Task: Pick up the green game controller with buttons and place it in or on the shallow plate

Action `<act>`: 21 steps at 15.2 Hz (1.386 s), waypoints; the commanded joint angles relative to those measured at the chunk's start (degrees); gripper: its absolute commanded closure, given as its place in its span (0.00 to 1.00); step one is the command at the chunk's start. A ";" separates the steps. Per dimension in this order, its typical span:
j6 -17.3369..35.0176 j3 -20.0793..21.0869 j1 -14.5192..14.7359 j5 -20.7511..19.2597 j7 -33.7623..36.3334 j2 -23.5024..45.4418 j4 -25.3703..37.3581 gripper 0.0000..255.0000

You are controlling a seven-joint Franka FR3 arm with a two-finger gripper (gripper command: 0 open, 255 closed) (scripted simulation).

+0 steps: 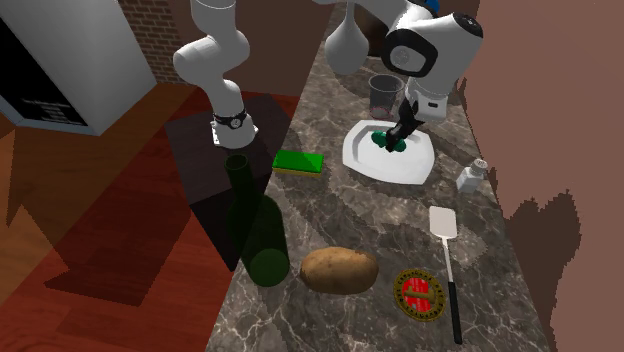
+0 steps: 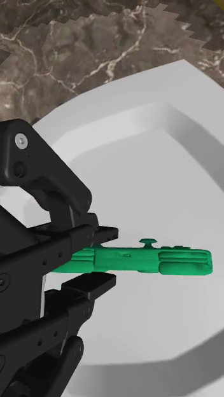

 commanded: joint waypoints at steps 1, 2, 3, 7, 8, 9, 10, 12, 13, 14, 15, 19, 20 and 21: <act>0.40 0.00 0.00 -0.01 -0.01 0.13 -0.38 1.00; 0.40 0.00 0.00 -0.01 -0.01 0.13 -0.38 1.00; 0.40 0.00 0.01 -0.01 -0.01 0.13 -0.37 1.00; 0.40 0.00 0.01 -0.01 -0.02 0.13 -0.37 1.00; 0.41 -0.01 0.00 -0.01 -0.02 0.13 -0.39 0.00; 0.43 -0.01 0.01 -0.02 -0.02 0.17 -0.37 0.00; 0.44 -0.01 0.01 -0.02 -0.02 0.17 -0.38 0.00; 0.45 -0.01 0.00 -0.02 -0.02 0.16 -0.40 0.00; 0.40 0.00 0.01 -0.01 -0.02 0.13 -0.37 0.00; -1.42 0.05 0.01 0.10 -0.09 -0.18 1.14 0.00; -3.27 0.09 0.02 0.18 -0.16 -0.42 2.75 0.00; -6.63 0.15 0.07 0.29 -0.25 -0.66 5.88 0.00; -6.63 0.15 0.08 0.29 -0.25 -0.66 5.89 0.00; -6.63 0.15 0.08 0.29 -0.25 -0.66 5.89 0.00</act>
